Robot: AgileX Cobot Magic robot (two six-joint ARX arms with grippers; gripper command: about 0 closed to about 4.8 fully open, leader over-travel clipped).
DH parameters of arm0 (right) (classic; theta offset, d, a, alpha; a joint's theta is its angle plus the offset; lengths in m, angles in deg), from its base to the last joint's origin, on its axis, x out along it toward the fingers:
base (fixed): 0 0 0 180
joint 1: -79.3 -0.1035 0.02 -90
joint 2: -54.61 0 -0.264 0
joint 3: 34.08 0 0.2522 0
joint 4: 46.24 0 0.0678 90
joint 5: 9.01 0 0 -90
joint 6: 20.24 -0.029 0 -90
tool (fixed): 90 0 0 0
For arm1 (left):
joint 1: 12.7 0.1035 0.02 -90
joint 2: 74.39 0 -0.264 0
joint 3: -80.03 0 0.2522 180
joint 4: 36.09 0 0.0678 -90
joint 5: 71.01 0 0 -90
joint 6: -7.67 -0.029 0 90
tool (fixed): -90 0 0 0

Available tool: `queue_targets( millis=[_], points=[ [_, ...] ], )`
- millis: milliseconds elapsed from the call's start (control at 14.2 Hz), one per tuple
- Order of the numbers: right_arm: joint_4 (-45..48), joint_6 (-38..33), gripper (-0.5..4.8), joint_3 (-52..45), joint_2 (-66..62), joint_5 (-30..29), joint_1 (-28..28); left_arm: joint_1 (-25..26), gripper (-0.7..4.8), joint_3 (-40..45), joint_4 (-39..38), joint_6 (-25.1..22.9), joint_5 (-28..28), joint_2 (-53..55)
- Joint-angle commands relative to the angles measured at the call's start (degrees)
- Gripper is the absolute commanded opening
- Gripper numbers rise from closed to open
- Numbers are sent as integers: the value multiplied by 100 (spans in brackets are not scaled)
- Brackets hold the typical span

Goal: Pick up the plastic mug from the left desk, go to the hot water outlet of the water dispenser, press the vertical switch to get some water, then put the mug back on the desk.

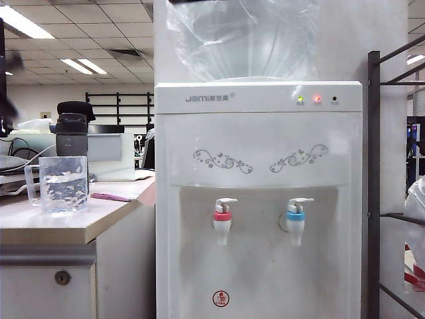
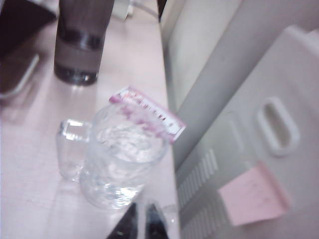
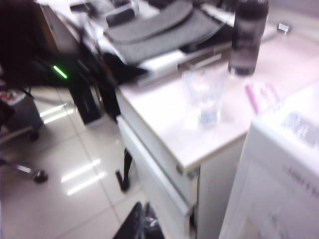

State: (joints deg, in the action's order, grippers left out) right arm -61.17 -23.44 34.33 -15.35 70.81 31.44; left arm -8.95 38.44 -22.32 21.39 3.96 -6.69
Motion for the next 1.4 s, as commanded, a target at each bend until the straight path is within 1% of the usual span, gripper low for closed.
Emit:
queue_targets(
  millis=[70, 140, 211, 351, 421, 491, 562, 632, 702, 772, 842, 912, 1053, 1123, 1193, 1263, 1334, 1404],
  points=[
    [-96, 181, -1, 7, 286, -140, -251, -15, -6, 17, -1499, -22, 116, -1309],
    [-125, 195, -1, -59, 634, -142, -337, -15, -6, 33, -2006, -20, 109, -2142],
    [-391, 168, -1, -210, 1121, -129, -313, -15, -6, 52, -2439, -9, 98, -3067],
    [-680, 173, -1, -527, 1668, -114, -227, -15, -6, 55, -3027, 44, 70, -3908],
    [-739, 170, -2, -1064, 2299, -109, -227, -15, -6, 98, -3477, 7, 63, -4496],
    [-737, 168, -1, -1386, 2656, -107, -227, -15, -6, 127, -3751, 4, 70, -4848],
    [-732, 160, -1, -1908, 3270, -63, -227, -15, -6, 210, -4017, 48, 79, -5372],
    [-704, 146, -1, -2319, 3788, 83, -227, -15, -6, 428, -4070, 173, 101, -5838],
    [-577, 129, -1, -2736, 4214, 153, -227, -15, -6, 778, -4076, 184, 155, -6229],
    [-455, 129, -1, -2957, 4369, 151, -221, -15, -6, 960, -4079, 280, 140, -6382],
    [-358, 127, -1, -3230, 4568, 149, -221, -15, -6, 1198, -4087, 518, 146, -6564],
    [-297, -52, -1, -3617, 4798, 129, -227, -15, -6, 1576, -4089, 629, 258, -6752],
    [-210, -358, -1, -3958, 4957, 109, -227, -15, -6, 1869, -4050, 625, 369, -6754],
    [-114, -393, -1, -4044, 4957, 105, -240, -15, -6, 1950, -4030, 623, 457, -6754],
    [227, -417, -1, -4409, 4994, 105, -249, -17, -6, 2253, -3941, 570, 697, -6754],
    [275, -468, -1, -4581, 4996, 103, -251, -20, -6, 2402, -3932, 468, 933, -6754],
    [275, -614, -1, -4765, 4996, 98, -251, -17, -6, 2627, -3751, 470, 1043, -6754],
    [275, -743, -1, -4828, 4999, 83, -251, -17, -6, 2732, -3663, 476, 1027, -6754]
  ],
)
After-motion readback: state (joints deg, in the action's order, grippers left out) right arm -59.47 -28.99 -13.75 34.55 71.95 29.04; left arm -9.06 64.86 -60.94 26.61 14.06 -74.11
